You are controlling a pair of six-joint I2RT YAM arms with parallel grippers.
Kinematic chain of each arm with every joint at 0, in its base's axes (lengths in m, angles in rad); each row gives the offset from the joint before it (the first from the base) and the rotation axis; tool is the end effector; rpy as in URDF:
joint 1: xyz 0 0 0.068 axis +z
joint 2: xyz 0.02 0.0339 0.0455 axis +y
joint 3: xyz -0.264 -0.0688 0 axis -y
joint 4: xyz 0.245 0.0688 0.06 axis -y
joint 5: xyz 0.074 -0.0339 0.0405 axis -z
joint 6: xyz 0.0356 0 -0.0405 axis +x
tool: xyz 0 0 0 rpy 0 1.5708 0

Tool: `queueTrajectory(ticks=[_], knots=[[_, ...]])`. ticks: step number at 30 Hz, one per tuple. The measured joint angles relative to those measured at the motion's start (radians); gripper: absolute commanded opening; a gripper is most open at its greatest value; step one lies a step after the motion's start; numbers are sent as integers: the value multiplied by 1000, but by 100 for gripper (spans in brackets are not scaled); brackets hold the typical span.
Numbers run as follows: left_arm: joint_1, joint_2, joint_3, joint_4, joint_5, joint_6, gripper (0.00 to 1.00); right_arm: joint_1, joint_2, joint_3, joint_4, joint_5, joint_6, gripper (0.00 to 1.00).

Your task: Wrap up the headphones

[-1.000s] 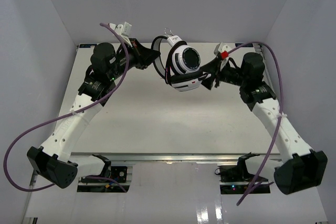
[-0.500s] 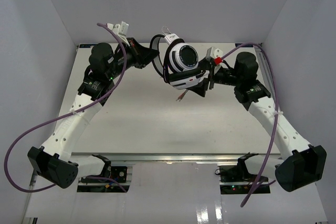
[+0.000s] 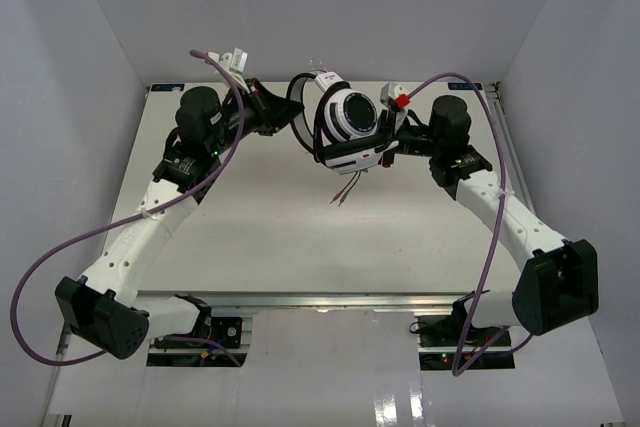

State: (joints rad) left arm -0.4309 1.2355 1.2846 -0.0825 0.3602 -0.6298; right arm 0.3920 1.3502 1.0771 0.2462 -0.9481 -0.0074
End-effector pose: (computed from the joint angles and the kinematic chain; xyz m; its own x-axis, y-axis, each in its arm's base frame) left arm 0.2511 -0.1293 0.4312 -0.4433 -0.4029 -0.8008 0.5567 0.5765 -0.5982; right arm 0.2746 0.1448 0.3602 -0.0177 -0.0120 -0.9998 -0.9734 0.2287 0.0145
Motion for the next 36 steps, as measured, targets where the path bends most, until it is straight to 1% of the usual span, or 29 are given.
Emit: queueTrajectory(ticks=[4, 6, 8, 10, 15, 17, 19, 21, 23, 25, 30, 31, 32, 34, 36], knots=[[-5, -33, -95, 19, -128, -52, 0, 0, -30, -79, 21, -24, 47, 8], [-4, -44, -170, 36, -209, -105, 0, 0, -25, -155, 104, -32, 126, 8], [-7, -52, -279, 59, -282, -188, 0, 0, 7, -230, 202, -37, 214, 8], [-12, -53, -407, 66, -366, -301, 0, -1, 75, -281, 286, -45, 303, 8], [-15, -39, -638, 18, -532, -547, 0, 1, 339, -294, 440, -44, 493, 8], [-17, -15, -678, -1, -569, -616, 0, 2, 459, -282, 539, -51, 577, 8], [-19, 34, -678, -26, -590, -672, 0, 8, 579, -253, 608, -55, 649, 8], [-20, 102, -649, -61, -604, -716, 0, 13, 662, -220, 638, -54, 691, 8], [-20, 187, -585, -121, -614, -761, 0, 23, 711, -193, 652, -51, 720, 11], [-20, 282, -493, -181, -614, -791, 0, 32, 733, -171, 654, -42, 733, 17], [-22, 493, -245, -321, -609, -818, 0, 33, 739, -136, 623, -20, 702, 46], [-20, 525, -209, -347, -608, -823, 2, 29, 735, -131, 588, -17, 671, 52], [-19, 554, -181, -371, -612, -825, 6, 28, 725, -129, 542, -14, 634, 57], [-15, 594, -143, -404, -613, -830, 27, 27, 682, -126, 407, 14, 532, 74], [-14, 592, -134, -427, -614, -824, 56, 27, 603, -129, 255, 76, 425, 92]])
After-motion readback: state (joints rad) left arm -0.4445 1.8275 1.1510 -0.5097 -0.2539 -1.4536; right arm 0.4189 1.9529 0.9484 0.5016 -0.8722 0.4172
